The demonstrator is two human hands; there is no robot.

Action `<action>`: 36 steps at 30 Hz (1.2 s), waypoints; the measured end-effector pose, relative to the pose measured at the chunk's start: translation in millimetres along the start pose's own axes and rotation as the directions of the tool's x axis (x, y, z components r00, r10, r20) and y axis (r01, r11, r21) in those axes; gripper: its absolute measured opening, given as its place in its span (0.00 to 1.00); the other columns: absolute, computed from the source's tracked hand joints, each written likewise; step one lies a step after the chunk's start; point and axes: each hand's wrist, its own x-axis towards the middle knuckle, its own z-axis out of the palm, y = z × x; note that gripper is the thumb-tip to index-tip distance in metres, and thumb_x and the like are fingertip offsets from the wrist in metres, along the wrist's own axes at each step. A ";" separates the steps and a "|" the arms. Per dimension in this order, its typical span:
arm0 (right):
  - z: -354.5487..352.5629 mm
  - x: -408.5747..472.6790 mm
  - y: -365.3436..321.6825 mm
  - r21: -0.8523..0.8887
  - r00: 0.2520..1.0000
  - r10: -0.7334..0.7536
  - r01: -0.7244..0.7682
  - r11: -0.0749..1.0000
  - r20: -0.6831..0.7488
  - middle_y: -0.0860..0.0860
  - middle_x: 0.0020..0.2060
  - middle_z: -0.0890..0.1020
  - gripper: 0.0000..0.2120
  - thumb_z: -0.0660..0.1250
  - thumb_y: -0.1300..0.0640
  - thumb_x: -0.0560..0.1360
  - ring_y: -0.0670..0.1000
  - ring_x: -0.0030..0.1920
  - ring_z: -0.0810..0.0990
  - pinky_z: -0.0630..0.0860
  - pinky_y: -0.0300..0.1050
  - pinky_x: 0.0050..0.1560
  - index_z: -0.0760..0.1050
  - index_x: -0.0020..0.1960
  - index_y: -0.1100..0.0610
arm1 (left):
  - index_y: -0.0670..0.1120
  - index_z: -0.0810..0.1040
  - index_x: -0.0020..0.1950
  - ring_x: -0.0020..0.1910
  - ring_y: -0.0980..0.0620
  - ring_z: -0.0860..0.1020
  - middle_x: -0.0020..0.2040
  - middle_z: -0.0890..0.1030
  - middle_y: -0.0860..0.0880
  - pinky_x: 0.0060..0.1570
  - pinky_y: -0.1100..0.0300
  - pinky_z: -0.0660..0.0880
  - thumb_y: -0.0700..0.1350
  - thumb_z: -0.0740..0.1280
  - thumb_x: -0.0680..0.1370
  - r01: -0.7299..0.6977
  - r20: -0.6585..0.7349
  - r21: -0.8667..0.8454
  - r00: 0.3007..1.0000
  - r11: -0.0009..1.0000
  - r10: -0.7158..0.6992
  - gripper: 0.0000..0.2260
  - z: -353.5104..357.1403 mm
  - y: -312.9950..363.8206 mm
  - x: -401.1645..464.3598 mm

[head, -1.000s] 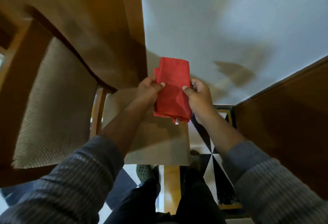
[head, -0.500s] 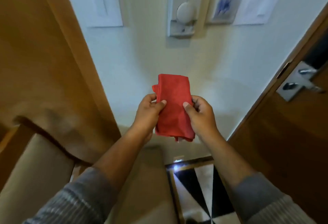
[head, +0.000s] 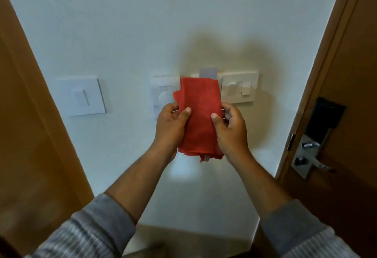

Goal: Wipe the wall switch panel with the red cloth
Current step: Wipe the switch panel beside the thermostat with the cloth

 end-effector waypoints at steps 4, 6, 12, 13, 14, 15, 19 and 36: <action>-9.8 39.6 11.9 -0.056 0.986 -0.152 0.148 0.987 -0.072 0.47 0.53 0.82 0.17 0.67 0.57 0.79 0.43 0.51 0.81 0.79 0.40 0.50 0.70 0.64 0.43 | 0.43 0.79 0.58 0.42 0.49 0.82 0.43 0.81 0.47 0.48 0.45 0.84 0.42 0.72 0.78 -0.074 -0.021 0.080 0.997 0.994 0.076 0.10 26.7 14.0 30.4; -12.1 56.7 20.5 -0.104 0.969 -0.233 0.223 0.969 -0.086 0.48 0.53 0.81 0.18 0.67 0.61 0.79 0.47 0.52 0.81 0.77 0.35 0.51 0.70 0.65 0.46 | 0.44 0.79 0.56 0.45 0.44 0.82 0.44 0.80 0.45 0.55 0.37 0.81 0.42 0.74 0.76 -0.101 -0.053 0.155 0.992 0.983 0.111 0.10 36.2 17.0 44.6; 1.6 90.5 45.8 -0.440 0.860 -0.506 0.478 0.760 0.061 0.48 0.57 0.77 0.11 0.62 0.60 0.81 0.54 0.57 0.78 0.73 0.31 0.56 0.78 0.59 0.48 | 0.52 0.73 0.53 0.45 0.48 0.83 0.45 0.82 0.52 0.50 0.51 0.81 0.46 0.72 0.77 -0.226 -0.032 0.603 0.951 0.765 0.306 0.10 47.1 15.2 73.7; 4.8 91.3 48.9 -0.525 0.853 -0.519 0.468 0.711 0.058 0.52 0.60 0.78 0.12 0.64 0.57 0.80 0.56 0.59 0.76 0.77 0.43 0.56 0.79 0.62 0.50 | 0.51 0.73 0.54 0.44 0.47 0.82 0.45 0.83 0.51 0.49 0.51 0.80 0.45 0.71 0.77 -0.231 -0.016 0.646 0.949 0.728 0.315 0.09 46.2 14.1 75.2; 8.5 91.6 52.4 -0.627 0.843 -0.535 0.444 0.640 0.052 0.57 0.62 0.78 0.14 0.69 0.57 0.78 0.60 0.62 0.75 0.78 0.55 0.56 0.80 0.64 0.55 | 0.50 0.73 0.55 0.44 0.47 0.82 0.45 0.84 0.50 0.48 0.50 0.81 0.45 0.70 0.78 -0.237 0.001 0.683 0.946 0.691 0.324 0.09 45.0 13.5 75.8; 12.1 91.7 56.8 -0.718 0.814 -0.576 0.444 0.535 0.074 0.62 0.64 0.78 0.19 0.73 0.59 0.74 0.65 0.64 0.75 0.78 0.62 0.55 0.79 0.64 0.58 | 0.48 0.73 0.56 0.43 0.46 0.83 0.45 0.84 0.49 0.48 0.49 0.81 0.46 0.69 0.79 -0.244 0.013 0.714 0.942 0.656 0.336 0.09 43.9 13.5 75.0; 27.4 91.4 66.6 -0.785 0.712 -0.658 0.543 0.296 0.245 0.68 0.73 0.65 0.21 0.63 0.58 0.79 0.70 0.72 0.64 0.68 0.69 0.66 0.72 0.69 0.68 | 0.51 0.74 0.64 0.44 0.51 0.84 0.48 0.85 0.53 0.42 0.57 0.79 0.57 0.67 0.80 -0.300 0.037 0.824 0.875 0.480 0.483 0.16 37.6 24.0 64.3; 68.3 129.8 87.5 -0.774 0.424 -0.840 0.633 0.007 0.339 0.61 0.76 0.63 0.33 0.64 0.47 0.73 0.62 0.79 0.53 0.50 0.61 0.77 0.64 0.74 0.60 | 0.45 0.57 0.83 0.81 0.32 0.55 0.82 0.56 0.35 0.76 0.30 0.47 0.74 0.57 0.76 -0.099 0.272 0.962 0.431 -0.255 0.860 0.45 -38.9 107.7 183.2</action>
